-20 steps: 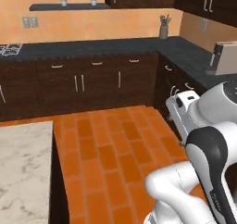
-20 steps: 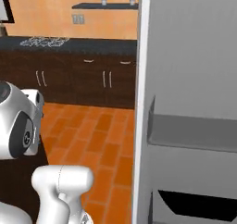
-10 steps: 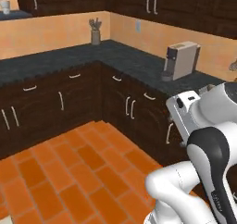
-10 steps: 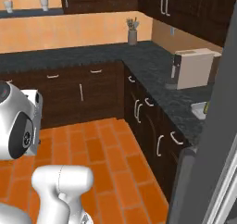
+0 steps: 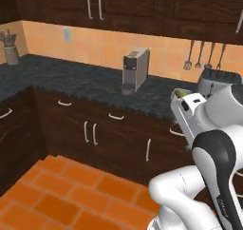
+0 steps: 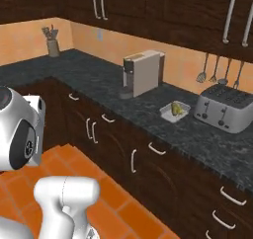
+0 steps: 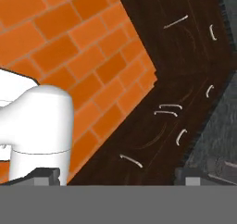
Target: Take the meat container that has the shrimp and place it on the second highest rack of the freezer. Then take the vegetable container that has the potato and lemon wedge and place it on the highest rack of the freezer.
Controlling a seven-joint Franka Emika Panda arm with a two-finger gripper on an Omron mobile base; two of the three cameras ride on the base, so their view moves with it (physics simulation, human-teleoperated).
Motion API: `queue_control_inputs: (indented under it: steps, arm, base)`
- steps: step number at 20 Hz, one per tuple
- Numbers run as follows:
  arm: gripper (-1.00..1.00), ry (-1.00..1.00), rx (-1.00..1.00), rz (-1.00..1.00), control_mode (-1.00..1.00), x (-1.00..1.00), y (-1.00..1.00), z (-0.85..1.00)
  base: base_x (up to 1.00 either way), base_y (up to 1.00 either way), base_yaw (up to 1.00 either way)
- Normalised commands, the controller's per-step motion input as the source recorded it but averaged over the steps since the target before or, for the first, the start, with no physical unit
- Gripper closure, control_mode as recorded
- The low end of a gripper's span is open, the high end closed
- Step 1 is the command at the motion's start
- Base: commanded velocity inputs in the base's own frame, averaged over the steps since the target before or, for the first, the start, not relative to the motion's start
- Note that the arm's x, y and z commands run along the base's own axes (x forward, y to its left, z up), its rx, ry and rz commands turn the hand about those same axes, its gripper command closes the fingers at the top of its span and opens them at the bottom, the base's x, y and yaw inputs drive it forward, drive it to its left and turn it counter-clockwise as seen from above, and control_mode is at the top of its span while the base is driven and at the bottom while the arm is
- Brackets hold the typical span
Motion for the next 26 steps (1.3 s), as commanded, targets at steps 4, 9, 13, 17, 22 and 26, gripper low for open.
queue_control_inputs:
  steps: [4, 9, 13, 17, 22, 26]
  arm:
    - [-1.00, 0.00, 0.00, 0.00, 1.00, 0.00, 0.00, 0.00]
    - [-1.00, 0.00, 0.00, 0.00, 1.00, 0.00, 0.00, 0.00]
    - [-1.00, 0.00, 0.00, 0.00, 1.00, 0.00, 0.00, 0.00]
    - [-1.00, 0.00, 0.00, 0.00, 1.00, 0.00, 0.00, 0.00]
    - [-1.00, 0.00, 0.00, 0.00, 1.00, 0.00, 0.00, 0.00]
    - [-1.00, 0.00, 0.00, 0.00, 1.00, 0.00, 0.00, 0.00]
  base:
    - [0.89, 0.63, -0.76]
    - [0.81, 0.59, -0.78]
    - [0.82, 0.53, -0.71]
    - [0.68, 0.22, -0.48]
    - [0.35, 0.00, -0.23]
    - [0.35, 0.00, -0.17]
